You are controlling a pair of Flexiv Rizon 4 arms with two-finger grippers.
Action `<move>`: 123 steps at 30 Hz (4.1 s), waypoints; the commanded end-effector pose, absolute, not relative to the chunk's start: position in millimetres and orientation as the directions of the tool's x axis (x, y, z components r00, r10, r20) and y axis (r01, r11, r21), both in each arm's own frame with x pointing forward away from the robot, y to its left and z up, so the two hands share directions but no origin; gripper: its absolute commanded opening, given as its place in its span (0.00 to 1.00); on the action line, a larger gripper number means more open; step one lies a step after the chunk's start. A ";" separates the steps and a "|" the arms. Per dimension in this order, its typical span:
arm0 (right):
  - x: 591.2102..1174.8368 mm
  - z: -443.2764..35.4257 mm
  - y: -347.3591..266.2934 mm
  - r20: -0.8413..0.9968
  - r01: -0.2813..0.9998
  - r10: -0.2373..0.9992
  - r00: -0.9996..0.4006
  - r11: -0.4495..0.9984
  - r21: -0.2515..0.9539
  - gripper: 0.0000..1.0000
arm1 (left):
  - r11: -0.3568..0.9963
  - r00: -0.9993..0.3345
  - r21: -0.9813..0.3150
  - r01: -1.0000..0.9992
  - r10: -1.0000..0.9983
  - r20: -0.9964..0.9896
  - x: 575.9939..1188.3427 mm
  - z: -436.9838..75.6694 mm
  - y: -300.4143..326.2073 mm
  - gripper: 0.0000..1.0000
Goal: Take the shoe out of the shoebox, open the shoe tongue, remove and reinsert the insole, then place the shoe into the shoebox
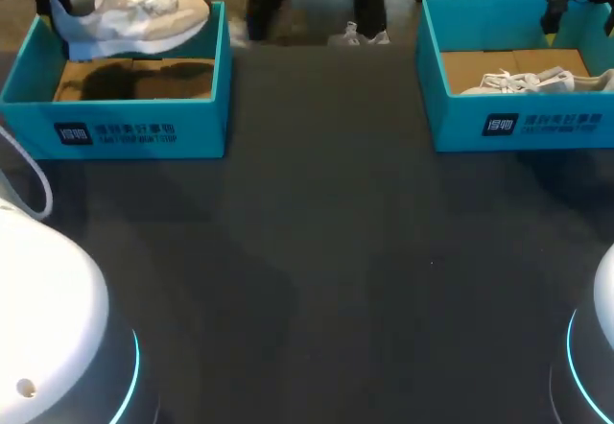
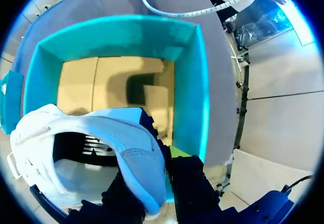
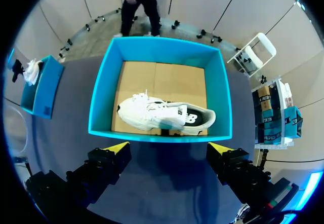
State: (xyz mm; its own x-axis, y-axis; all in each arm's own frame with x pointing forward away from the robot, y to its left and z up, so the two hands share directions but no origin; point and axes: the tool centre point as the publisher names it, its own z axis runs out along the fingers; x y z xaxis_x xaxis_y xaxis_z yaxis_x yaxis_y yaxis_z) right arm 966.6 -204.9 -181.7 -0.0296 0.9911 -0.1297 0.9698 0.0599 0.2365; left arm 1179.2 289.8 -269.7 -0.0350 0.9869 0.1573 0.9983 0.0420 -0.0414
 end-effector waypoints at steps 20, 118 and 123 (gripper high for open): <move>966.0 -181.8 -205.0 -0.130 0.969 0.991 -0.029 0.060 0.238 1.00 | -0.027 0.033 -0.041 0.999 0.988 0.149 1151.2 -145.4 287.4 0.00; 966.0 -181.8 -205.0 -0.130 0.969 0.991 -0.029 0.060 0.238 1.00 | -0.064 0.066 -0.018 0.998 0.981 0.182 803.0 -137.2 -33.5 0.00; 966.0 -181.8 -205.0 -0.130 0.969 0.991 -0.029 0.060 0.238 1.00 | -0.068 0.067 -0.002 0.998 0.982 0.175 786.5 -137.1 -49.2 0.00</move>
